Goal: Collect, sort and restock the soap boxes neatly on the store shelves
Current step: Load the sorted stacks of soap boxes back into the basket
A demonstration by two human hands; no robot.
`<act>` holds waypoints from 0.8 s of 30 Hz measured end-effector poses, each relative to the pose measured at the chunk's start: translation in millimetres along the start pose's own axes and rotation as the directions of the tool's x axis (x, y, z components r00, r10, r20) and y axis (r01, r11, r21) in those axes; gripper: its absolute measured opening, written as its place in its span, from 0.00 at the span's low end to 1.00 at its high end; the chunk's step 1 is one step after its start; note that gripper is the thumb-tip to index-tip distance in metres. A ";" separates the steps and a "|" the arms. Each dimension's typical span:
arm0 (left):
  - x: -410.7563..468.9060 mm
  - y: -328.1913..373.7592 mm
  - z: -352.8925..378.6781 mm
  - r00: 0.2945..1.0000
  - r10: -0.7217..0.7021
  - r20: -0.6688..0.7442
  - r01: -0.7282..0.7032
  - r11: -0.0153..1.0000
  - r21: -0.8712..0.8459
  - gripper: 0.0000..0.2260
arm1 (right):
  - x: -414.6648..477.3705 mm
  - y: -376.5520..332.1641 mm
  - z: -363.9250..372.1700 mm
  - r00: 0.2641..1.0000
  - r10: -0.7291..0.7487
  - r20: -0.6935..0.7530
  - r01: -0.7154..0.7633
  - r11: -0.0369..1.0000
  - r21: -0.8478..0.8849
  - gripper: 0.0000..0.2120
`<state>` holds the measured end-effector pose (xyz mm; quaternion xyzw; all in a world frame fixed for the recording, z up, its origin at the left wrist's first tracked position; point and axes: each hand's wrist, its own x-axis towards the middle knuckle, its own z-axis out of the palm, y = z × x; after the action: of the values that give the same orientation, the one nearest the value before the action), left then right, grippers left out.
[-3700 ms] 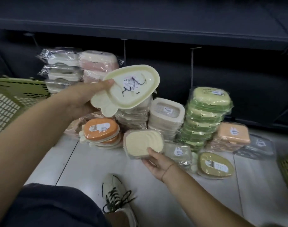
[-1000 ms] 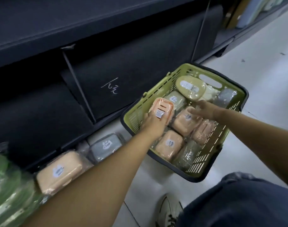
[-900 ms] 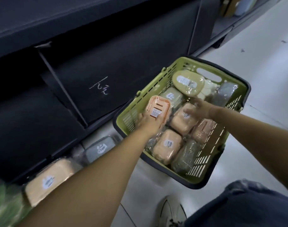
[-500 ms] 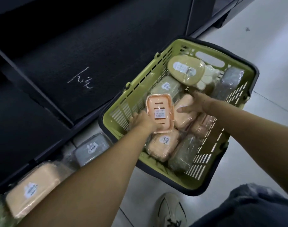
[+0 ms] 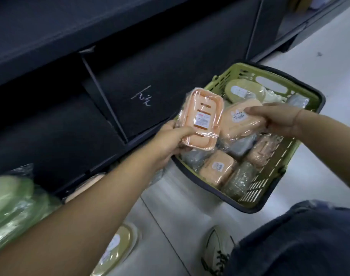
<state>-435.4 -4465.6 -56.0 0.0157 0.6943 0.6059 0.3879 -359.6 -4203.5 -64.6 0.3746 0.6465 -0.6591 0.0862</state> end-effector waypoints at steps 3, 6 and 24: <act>-64.5 10.4 -54.6 0.997 0.016 -0.080 -0.019 0.999 -0.028 0.16 | -45.7 -32.8 33.4 0.984 -0.037 0.174 0.026 0.998 0.065 0.10; -135.9 6.2 -115.0 0.990 0.038 -0.137 -0.047 0.997 -0.061 0.14 | -89.1 -65.4 84.5 0.953 -0.072 0.295 0.051 0.996 0.079 0.08; -322.0 -87.4 -293.8 0.594 0.444 -0.671 -0.082 0.863 0.499 0.19 | -50.3 62.8 371.3 0.995 -0.013 0.099 0.022 0.996 -0.089 0.33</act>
<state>-335.2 -4890.8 26.4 -0.0553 0.8936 0.4423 -0.0534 -428.6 -4571.9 -126.9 0.3317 0.6738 -0.6476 0.1291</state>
